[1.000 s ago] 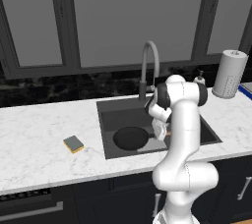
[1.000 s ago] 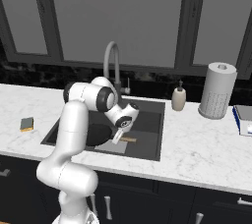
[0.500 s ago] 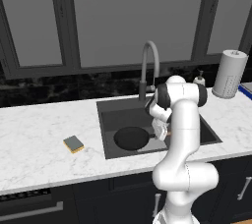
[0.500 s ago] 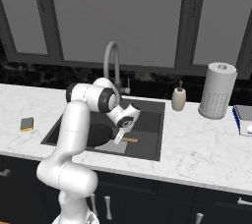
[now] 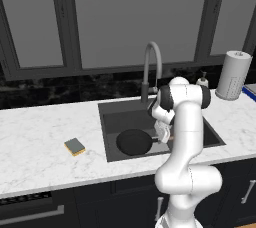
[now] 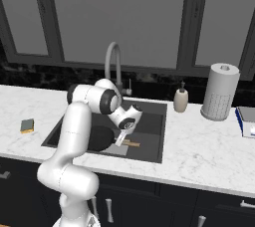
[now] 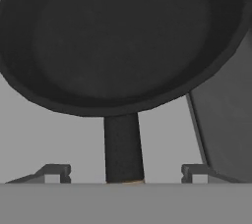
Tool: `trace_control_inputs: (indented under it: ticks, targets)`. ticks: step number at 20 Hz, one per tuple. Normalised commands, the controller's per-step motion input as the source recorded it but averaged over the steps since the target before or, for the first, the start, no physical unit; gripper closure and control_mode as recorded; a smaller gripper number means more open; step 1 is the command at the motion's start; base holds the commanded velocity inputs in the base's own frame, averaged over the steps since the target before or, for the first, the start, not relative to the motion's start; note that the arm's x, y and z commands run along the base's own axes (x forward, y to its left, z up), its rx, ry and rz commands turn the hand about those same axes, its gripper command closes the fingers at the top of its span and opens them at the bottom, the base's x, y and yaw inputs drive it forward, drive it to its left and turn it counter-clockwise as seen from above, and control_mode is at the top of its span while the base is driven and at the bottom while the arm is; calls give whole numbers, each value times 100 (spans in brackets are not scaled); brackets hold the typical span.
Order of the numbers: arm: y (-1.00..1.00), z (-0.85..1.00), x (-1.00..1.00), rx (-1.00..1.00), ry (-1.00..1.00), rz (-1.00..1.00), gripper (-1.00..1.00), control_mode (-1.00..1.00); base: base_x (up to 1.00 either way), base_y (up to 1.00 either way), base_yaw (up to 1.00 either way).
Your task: Pick the pan and sponge and place them into the sink. Then turn on the water.
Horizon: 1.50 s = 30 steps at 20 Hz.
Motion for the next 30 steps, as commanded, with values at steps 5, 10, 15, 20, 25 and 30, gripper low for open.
trace_control_inputs:
  ticks: [5, 10, 15, 20, 25, 30]
  targets:
    - [-2, 33, -11, -8, -1, -1, -100, -100, 0, 0, 0]
    - [-10, 85, -37, -3, -2, -5, -100, -100, 0, 0, 0]
    - [-12, 67, -57, -1, -12, -6, -100, -100, 0, 0, 0]
    - [0, 81, -50, 0, -16, -1, -100, -100, 0, 0, 0]
    - [4, 100, -46, -4, -7, 0, -100, -100, 0, 0, 0]
    - [16, 100, -38, -4, 0, -2, -100, -100, 0, 0, 0]
